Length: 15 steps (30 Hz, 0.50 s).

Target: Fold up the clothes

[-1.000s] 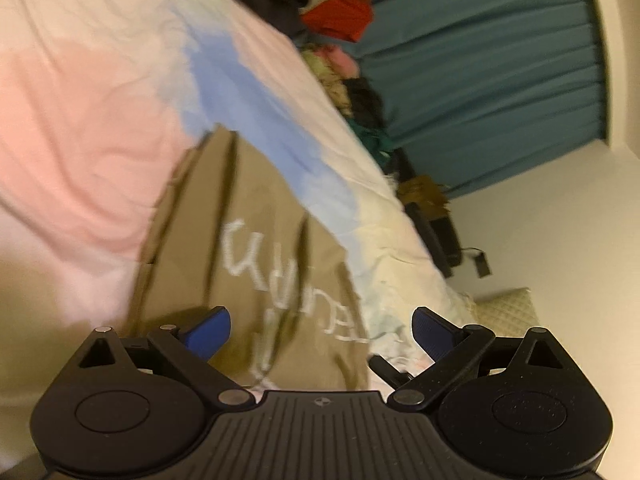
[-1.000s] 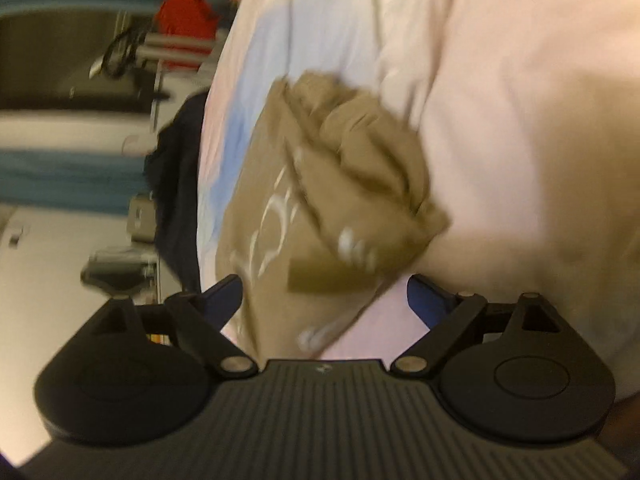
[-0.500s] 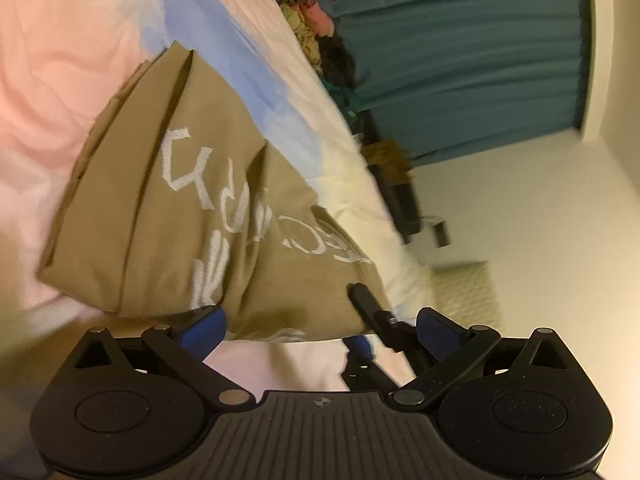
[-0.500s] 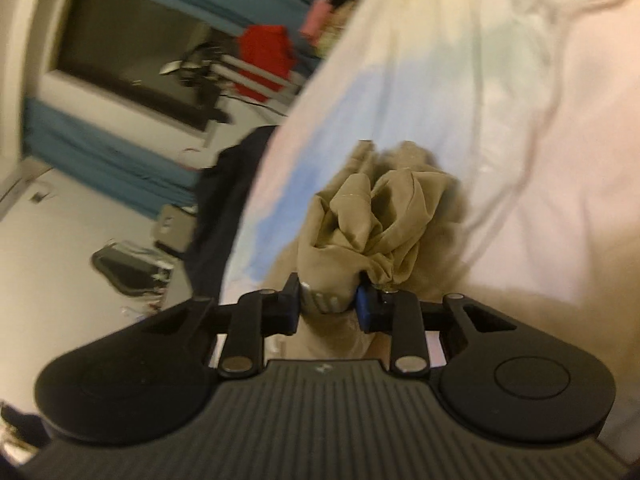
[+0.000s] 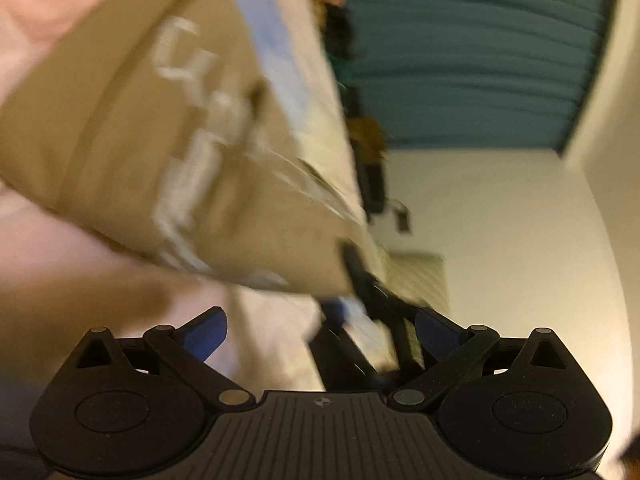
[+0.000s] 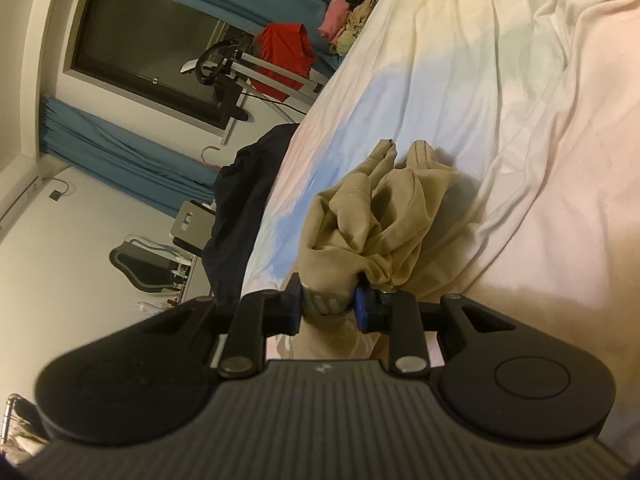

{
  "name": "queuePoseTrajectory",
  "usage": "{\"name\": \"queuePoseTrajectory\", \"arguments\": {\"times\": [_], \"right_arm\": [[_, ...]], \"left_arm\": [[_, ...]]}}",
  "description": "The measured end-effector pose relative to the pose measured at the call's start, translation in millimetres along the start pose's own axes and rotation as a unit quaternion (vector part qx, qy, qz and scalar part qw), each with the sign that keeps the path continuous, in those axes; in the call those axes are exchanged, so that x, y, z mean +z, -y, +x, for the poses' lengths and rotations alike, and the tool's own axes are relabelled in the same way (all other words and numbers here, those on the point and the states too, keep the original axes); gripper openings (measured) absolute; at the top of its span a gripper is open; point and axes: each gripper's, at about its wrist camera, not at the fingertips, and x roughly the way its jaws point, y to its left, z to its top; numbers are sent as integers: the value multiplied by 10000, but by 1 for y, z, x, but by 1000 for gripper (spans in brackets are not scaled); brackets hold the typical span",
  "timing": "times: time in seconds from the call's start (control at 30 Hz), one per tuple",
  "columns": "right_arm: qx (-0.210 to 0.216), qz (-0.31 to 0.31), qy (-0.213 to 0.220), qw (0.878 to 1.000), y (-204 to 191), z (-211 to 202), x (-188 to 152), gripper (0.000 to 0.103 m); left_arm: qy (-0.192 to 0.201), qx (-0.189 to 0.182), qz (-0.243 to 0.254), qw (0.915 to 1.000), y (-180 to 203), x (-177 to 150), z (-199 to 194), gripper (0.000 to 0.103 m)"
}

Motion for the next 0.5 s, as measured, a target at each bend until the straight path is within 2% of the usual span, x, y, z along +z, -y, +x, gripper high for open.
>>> {"name": "queuePoseTrajectory", "arguments": {"times": [0.1,0.2,0.27,0.33,0.37,0.4,0.43,0.5], "right_arm": [[44,50,6,10000,1,-3,0,28],[92,160,63,9998,3,-5,0,27],[94,222,123,9996,5,-8,0,27],[131,335,190,9992,8,-10,1,26],[174,418,212,9987,9,-11,2,26],[200,492,222,9983,11,-11,2,26],[203,555,219,9980,12,-10,2,26],[131,675,162,9975,16,-9,2,26]], "left_arm": [[723,194,-474,9961,-18,11,-11,100],[1131,51,-773,9906,-27,12,-21,96],[1346,-236,-553,9891,-20,8,-27,93],[1553,-470,-109,9867,-7,3,-32,92],[1610,-487,47,9857,-3,2,-32,92],[1627,-383,139,9858,-1,1,-31,90],[1611,-165,155,9867,-2,1,-29,81],[1619,223,-218,9863,-16,1,-26,69]]}}
